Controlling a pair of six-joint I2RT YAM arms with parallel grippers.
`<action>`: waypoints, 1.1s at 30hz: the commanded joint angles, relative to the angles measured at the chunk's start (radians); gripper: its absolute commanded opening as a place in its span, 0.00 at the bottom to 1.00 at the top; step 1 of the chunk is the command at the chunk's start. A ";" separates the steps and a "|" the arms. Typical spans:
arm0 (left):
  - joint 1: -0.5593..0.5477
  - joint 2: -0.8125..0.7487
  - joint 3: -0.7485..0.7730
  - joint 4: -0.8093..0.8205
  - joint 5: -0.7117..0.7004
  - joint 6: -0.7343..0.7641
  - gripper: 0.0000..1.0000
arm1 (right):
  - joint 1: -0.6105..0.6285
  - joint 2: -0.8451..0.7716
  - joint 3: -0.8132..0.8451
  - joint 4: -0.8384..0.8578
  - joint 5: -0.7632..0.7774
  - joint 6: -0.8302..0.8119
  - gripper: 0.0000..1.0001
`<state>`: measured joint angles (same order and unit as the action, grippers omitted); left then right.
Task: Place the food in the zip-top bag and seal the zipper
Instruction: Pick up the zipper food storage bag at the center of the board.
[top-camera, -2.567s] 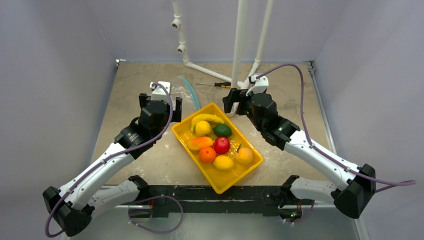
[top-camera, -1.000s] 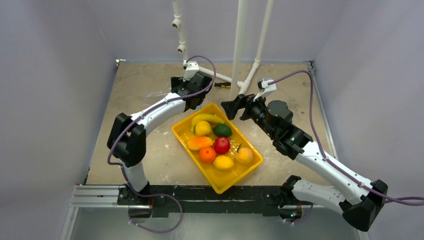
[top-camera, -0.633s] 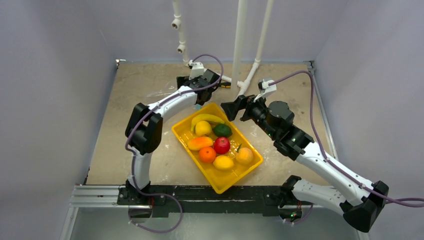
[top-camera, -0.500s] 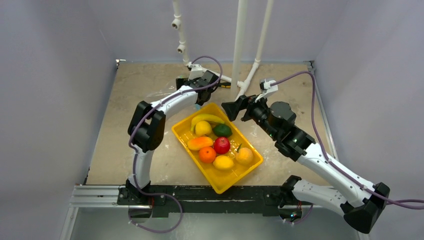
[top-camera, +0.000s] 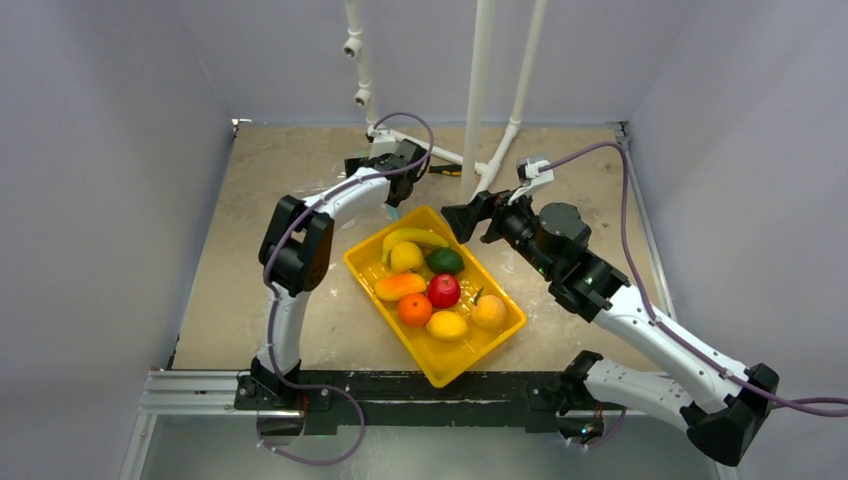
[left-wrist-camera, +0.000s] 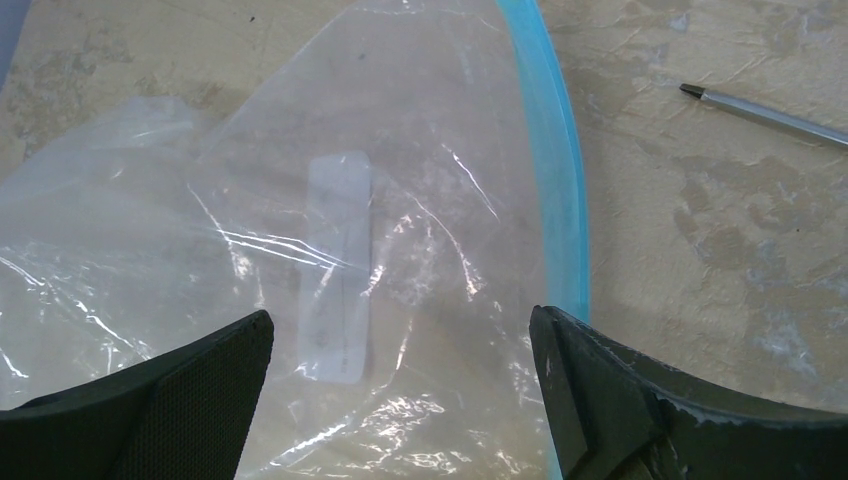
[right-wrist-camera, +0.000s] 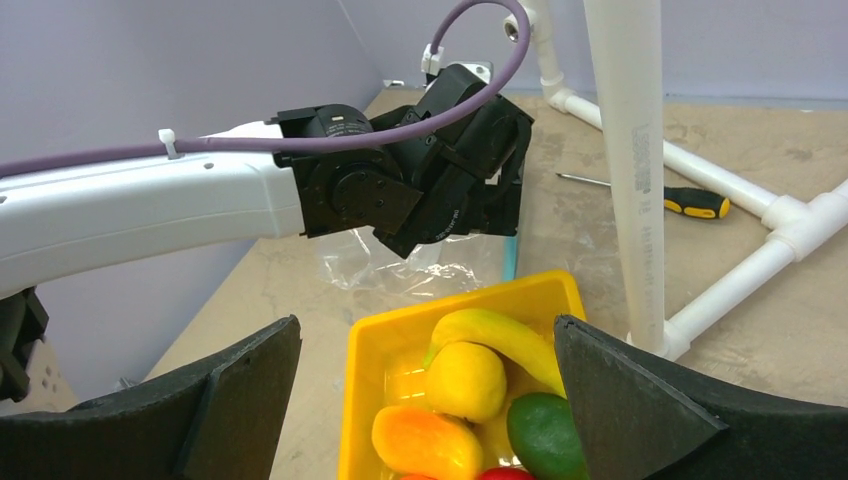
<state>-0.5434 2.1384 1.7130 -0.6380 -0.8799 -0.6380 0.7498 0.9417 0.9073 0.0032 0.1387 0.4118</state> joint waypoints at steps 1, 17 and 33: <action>0.010 0.018 0.010 0.044 0.029 0.021 0.97 | 0.000 0.018 -0.004 0.035 -0.014 -0.003 0.99; 0.053 -0.021 -0.151 0.177 0.154 0.056 0.45 | -0.001 0.029 0.002 0.033 -0.007 -0.006 0.99; 0.054 -0.142 -0.252 0.256 0.115 0.119 0.00 | -0.002 0.028 0.009 0.024 -0.011 0.009 0.99</action>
<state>-0.4965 2.1109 1.4925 -0.4469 -0.7372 -0.5537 0.7498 0.9752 0.9073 0.0082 0.1379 0.4118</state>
